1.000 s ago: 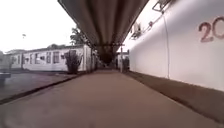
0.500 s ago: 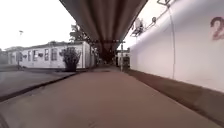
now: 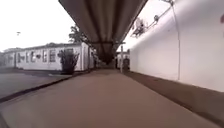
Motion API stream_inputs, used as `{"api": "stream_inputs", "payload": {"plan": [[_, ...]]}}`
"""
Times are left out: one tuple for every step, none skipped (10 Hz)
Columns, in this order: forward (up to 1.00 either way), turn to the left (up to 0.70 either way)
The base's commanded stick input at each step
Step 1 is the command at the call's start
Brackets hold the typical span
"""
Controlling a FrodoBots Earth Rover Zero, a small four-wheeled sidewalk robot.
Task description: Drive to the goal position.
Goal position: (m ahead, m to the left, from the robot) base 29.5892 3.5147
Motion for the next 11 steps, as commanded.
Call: {"api": "stream_inputs", "payload": {"plan": [[0.85,0.00],[0.85,0.00],[0.85,0.00],[0.85,0.00],[0.85,0.00],[0.85,0.00],[0.85,0.00],[0.85,0.00],[0.85,0.00],[0.85,0.00],[0.85,0.00]]}}
